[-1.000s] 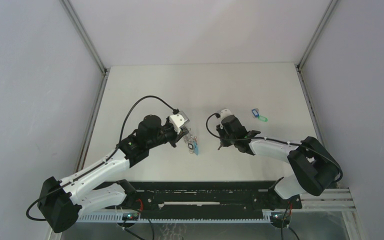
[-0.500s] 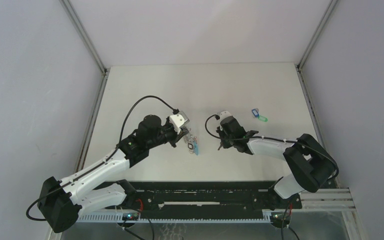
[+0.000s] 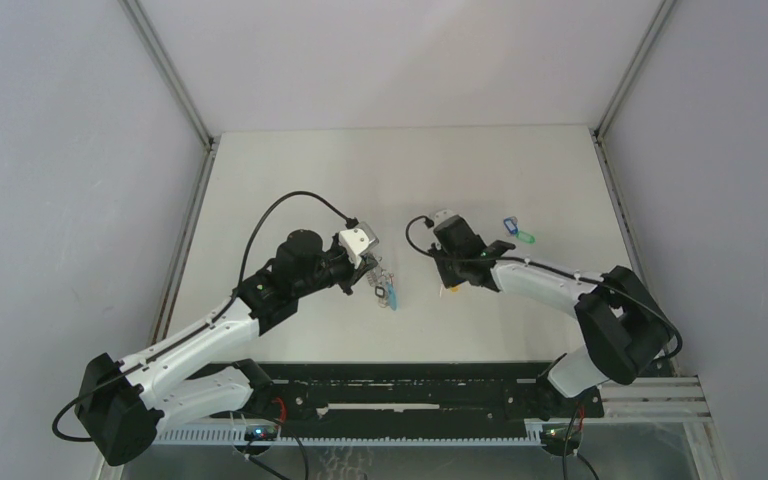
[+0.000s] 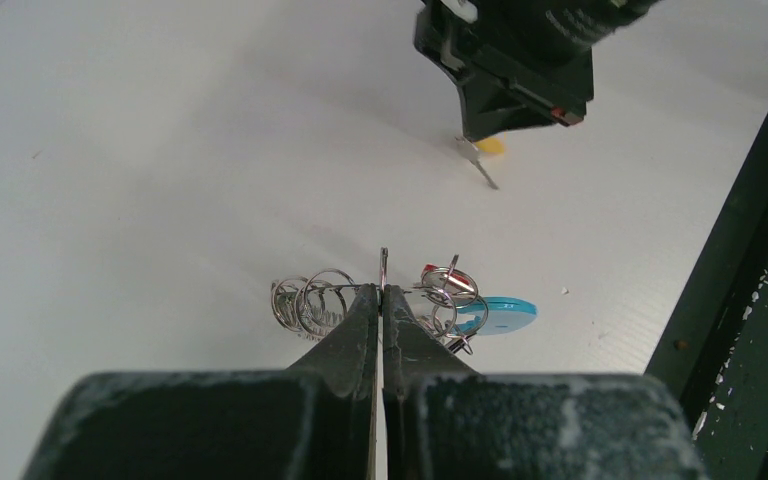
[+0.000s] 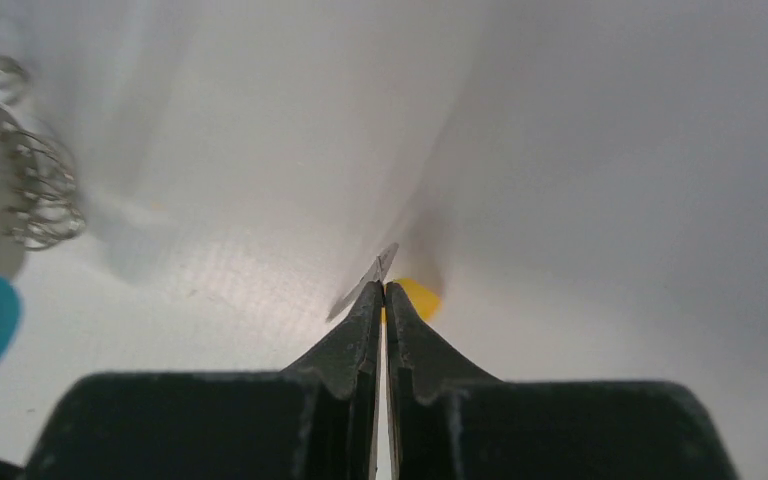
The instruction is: Put the keys on the keyring
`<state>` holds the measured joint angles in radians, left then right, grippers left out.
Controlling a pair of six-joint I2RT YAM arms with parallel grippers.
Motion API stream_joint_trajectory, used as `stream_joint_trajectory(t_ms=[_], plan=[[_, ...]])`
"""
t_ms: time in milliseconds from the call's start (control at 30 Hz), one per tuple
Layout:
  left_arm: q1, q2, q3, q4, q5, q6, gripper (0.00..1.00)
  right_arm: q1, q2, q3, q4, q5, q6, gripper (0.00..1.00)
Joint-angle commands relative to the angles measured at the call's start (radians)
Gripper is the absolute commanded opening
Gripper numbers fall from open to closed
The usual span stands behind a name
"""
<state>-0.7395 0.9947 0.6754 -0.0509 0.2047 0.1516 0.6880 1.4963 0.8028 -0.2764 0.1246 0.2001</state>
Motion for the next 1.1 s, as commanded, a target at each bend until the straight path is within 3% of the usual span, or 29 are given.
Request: stream_joint_trajectory(t_ms=[0, 133, 367, 1067], plan=[[-0.004, -0.014, 0.021, 0.042, 0.006, 0.017, 0.0, -0.02, 0.038, 0.206, -0.318, -0.05, -0.019, 0.0], [-0.004, -0.016, 0.022, 0.039, 0.005, 0.019, 0.0, -0.026, 0.164, 0.352, -0.596, -0.068, -0.046, 0.0], [-0.004, -0.019, 0.021, 0.037, 0.002, 0.019, 0.0, -0.024, 0.225, 0.426, -0.743, -0.058, -0.077, 0.0], [-0.004, -0.008, 0.024, 0.037, 0.005, 0.024, 0.0, -0.027, 0.562, 0.742, -0.824, -0.101, -0.211, 0.0]])
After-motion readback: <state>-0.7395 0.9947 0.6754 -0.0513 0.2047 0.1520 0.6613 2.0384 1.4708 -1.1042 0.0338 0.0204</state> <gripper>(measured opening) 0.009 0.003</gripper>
